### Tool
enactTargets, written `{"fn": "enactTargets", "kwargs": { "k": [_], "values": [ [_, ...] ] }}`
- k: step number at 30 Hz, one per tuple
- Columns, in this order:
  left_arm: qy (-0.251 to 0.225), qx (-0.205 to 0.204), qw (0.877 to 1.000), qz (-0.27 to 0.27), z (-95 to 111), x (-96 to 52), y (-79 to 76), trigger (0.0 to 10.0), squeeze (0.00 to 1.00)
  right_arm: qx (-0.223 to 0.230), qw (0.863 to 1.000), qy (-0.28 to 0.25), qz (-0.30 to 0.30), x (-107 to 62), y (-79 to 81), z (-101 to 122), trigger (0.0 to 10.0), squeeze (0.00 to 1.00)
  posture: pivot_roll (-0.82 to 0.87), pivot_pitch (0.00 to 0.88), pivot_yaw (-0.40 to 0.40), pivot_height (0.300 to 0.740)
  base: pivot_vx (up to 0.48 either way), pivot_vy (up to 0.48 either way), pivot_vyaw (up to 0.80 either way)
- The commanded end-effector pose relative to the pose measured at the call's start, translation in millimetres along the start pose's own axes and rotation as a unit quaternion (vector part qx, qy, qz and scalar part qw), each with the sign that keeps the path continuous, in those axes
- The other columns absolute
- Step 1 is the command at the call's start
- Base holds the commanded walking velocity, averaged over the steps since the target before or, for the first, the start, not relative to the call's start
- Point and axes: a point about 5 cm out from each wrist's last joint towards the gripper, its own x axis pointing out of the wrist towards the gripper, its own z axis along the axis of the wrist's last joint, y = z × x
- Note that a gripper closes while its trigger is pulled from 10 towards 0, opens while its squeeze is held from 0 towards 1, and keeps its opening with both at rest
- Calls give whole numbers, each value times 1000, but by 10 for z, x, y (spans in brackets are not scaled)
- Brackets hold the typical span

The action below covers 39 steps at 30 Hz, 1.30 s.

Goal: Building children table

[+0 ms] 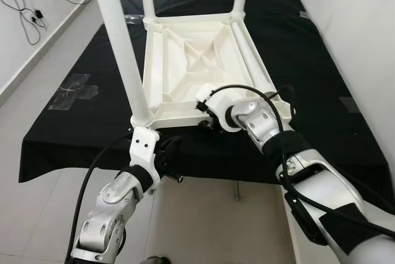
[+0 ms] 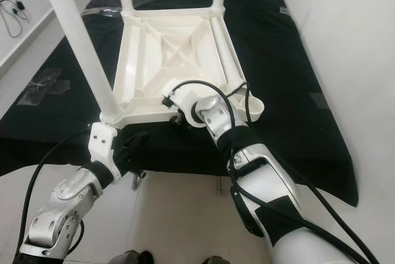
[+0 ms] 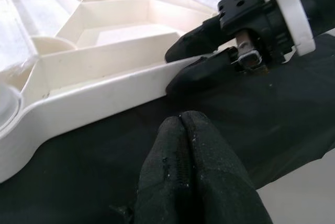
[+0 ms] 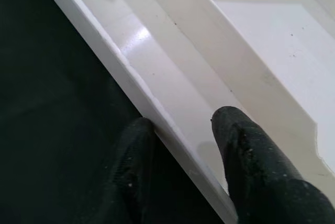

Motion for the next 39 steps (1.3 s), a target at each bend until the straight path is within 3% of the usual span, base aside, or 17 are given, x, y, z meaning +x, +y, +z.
{"fn": "enactTargets", "kwargs": {
  "k": [1,7,9,10,17,18,22,23,24,25,26,27,29,32,33,35,39],
  "values": [
    [10,2,1000,5,-34,-39,10,10000,0,23,1000,11,14,66,82,-65,0,0,52,159,-35,740,0,0,0],
    [10,0,1000,9,-33,-37,10,10000,0,32,998,-49,25,75,116,123,0,0,46,162,-38,740,0,0,0],
    [10,0,1000,9,-34,-33,10,10000,0,57,995,-82,26,69,118,210,0,0,40,162,-36,740,0,0,0],
    [10,0,1000,8,-37,-28,5,10000,0,90,986,-137,6,88,133,389,0,0,40,162,-36,740,0,0,0],
    [10,1,1000,8,-40,-15,-2,10000,0,103,978,-183,-7,150,275,621,157,0,43,156,-38,740,0,0,0],
    [10,1,1000,9,-40,-14,-3,10000,0,94,978,-186,-11,169,322,666,10000,0,45,155,-40,740,0,0,0],
    [9,2,1000,11,-39,-11,-7,10000,0,82,975,-205,-15,176,372,722,10000,0,44,155,-43,740,0,0,0],
    [9,2,1000,11,-38,-11,-8,10000,0,80,973,-216,-14,170,379,734,10000,251,44,155,-43,740,0,0,0],
    [9,2,1000,11,-38,-11,-8,10000,0,80,973,-216,-14,170,379,734,10000,251,44,155,-43,740,0,0,0],
    [9,2,1000,12,-37,-10,-8,10000,0,93,967,-236,-5,143,364,742,10000,776,40,156,-44,740,0,0,0],
    [9,2,1000,12,-37,-10,-8,10000,0,93,967,-236,-5,143,364,742,10000,776,40,156,-44,740,0,0,0],
    [7,2,1000,14,-34,-8,-5,10000,0,117,959,-259,0,102,318,744,10000,1000,36,155,-43,740,0,0,0],
    [6,2,1000,15,-32,-6,-2,10000,0,134,953,-273,2,74,284,743,10000,1000,36,155,-43,740,0,0,0],
    [-9,-5,998,56,23,32,71,10000,0,212,923,-318,-42,-96,2,619,10000,1000,24,153,-41,740,0,0,0],
    [-9,-5,998,56,23,32,71,10000,0,212,923,-318,-42,-96,2,619,10000,1000,24,153,-41,740,0,0,0],
    [-16,-18,996,91,62,66,125,10000,0,258,907,-328,-63,-178,-132,494,10000,1000,22,154,-39,740,0,0,0],
    [-12,-31,993,113,86,92,153,10000,0,287,899,-316,-101,-260,-259,246,10000,1000,13,149,-33,740,0,0,0]
  ]
}}
